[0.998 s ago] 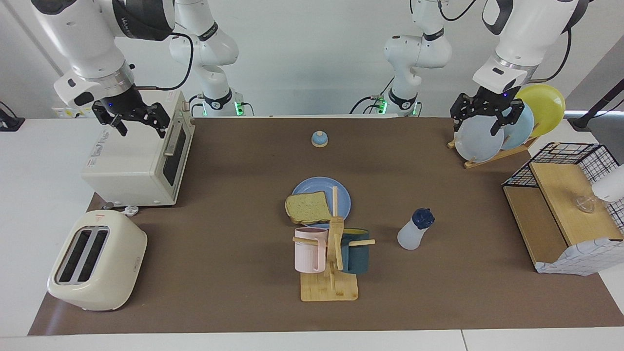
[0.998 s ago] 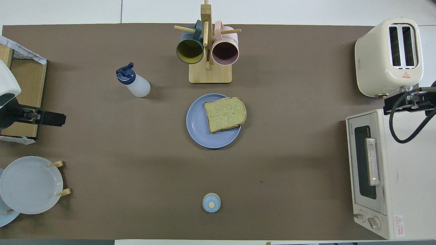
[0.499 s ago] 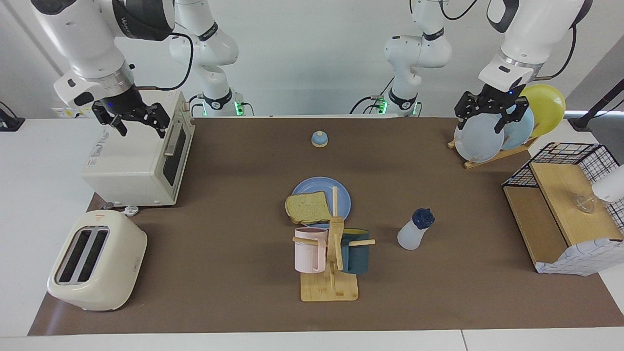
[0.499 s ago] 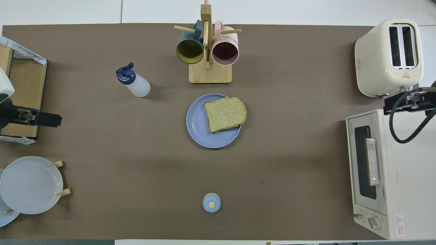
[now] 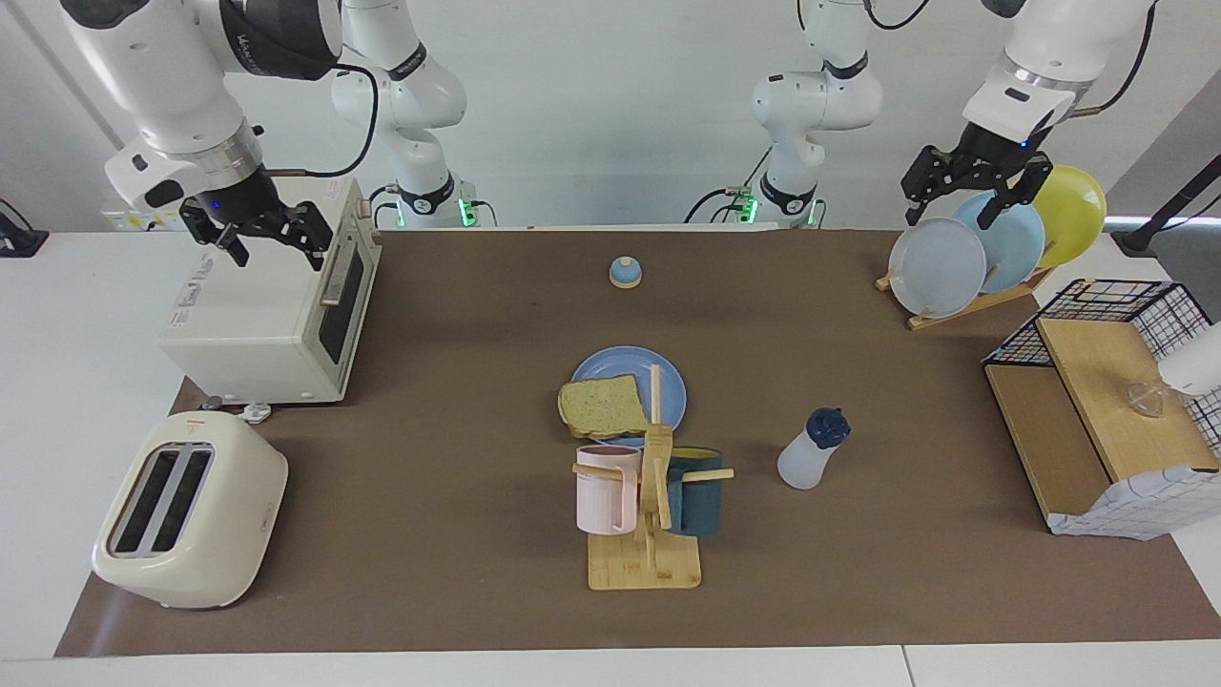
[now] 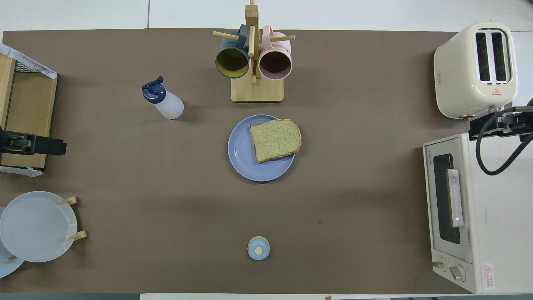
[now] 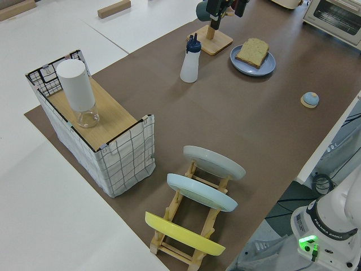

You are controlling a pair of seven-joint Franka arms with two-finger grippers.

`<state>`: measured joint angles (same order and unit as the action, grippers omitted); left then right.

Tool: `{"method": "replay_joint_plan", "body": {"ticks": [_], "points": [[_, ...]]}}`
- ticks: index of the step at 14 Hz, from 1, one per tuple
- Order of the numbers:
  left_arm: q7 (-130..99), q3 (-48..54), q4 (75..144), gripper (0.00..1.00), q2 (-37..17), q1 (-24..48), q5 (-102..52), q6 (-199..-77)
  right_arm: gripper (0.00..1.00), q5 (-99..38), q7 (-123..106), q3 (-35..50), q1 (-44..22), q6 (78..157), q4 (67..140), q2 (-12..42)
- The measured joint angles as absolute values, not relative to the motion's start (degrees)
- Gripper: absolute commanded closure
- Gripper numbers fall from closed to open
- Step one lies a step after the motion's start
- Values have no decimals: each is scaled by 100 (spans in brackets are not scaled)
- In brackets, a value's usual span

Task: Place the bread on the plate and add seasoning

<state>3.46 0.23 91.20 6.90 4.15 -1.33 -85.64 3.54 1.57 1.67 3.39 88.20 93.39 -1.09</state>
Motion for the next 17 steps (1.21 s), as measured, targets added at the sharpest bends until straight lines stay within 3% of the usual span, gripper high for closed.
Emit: {"method": "replay_joint_plan", "body": {"ticks": [6,10,17], "points": [[344,350,9003,0,439,-184,-455,-8344,0,354,157,167,339,8820,9339,-109],[340,212,9279,0,387,63,-458,-8662,0,354,157,167,339,8820,9339,-109],[343,93,8985,0,163,405,80,-8781,0,354,157,167,339,8820,9339,-109]]}}
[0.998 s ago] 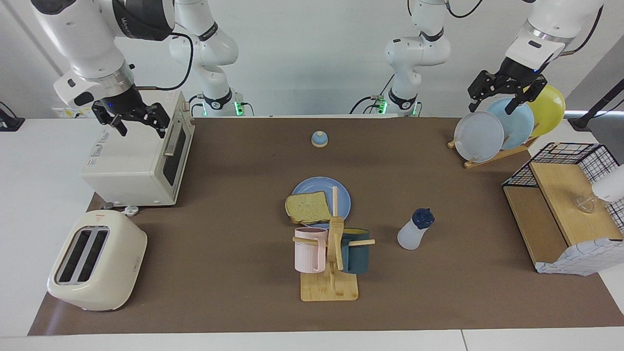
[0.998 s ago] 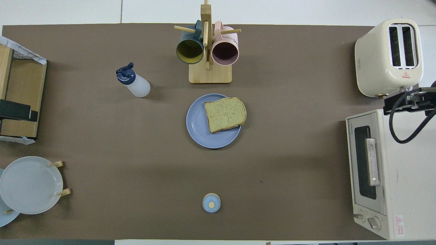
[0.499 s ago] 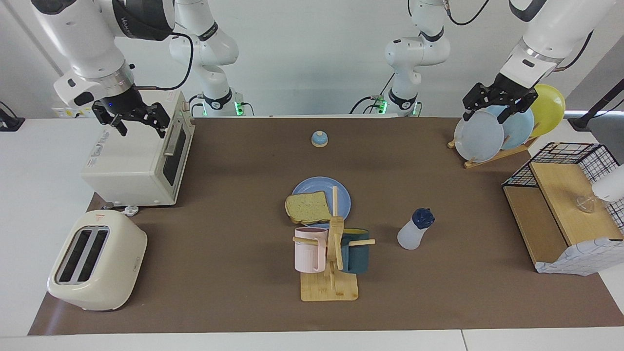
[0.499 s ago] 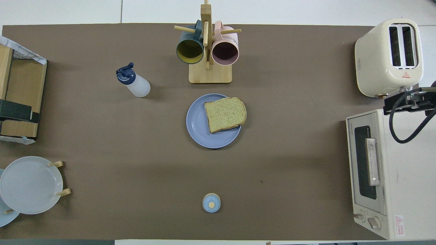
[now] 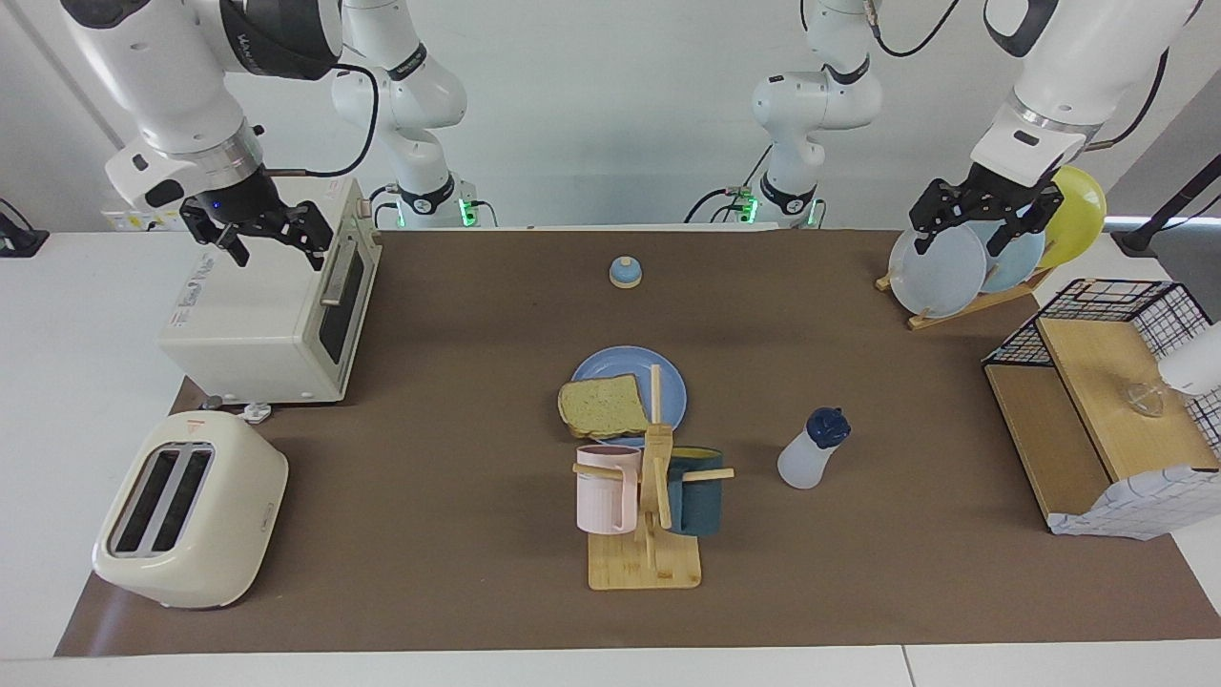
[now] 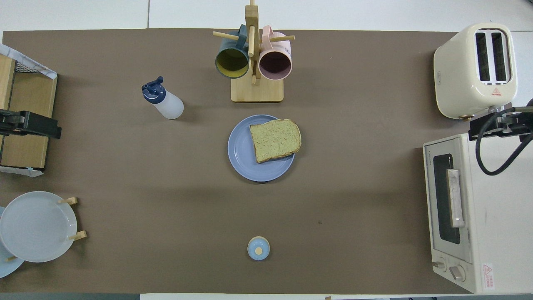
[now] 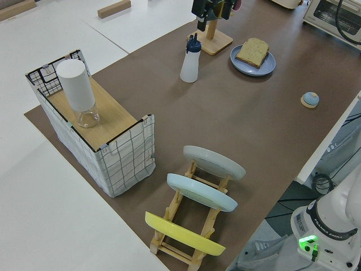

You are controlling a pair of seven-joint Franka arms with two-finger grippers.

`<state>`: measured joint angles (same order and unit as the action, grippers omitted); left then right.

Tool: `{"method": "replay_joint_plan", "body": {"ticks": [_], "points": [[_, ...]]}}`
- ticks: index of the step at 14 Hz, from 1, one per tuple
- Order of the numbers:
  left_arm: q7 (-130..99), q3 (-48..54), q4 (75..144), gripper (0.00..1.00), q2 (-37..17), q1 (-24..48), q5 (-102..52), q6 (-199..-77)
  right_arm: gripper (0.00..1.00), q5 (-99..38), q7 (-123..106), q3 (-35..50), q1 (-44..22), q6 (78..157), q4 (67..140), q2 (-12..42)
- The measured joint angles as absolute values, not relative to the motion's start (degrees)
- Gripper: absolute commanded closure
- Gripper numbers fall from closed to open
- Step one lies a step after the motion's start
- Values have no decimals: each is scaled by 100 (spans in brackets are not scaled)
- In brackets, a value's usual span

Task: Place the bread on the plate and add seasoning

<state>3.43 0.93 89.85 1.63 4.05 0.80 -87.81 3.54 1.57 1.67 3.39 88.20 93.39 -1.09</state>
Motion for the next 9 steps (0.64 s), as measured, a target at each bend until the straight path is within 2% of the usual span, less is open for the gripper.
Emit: {"method": "replay_joint_plan", "body": {"ticks": [9], "points": [[115,72,8990,0,135,405,-117,-8778,0,354,157,167,339,8820,9339,-109]]}}
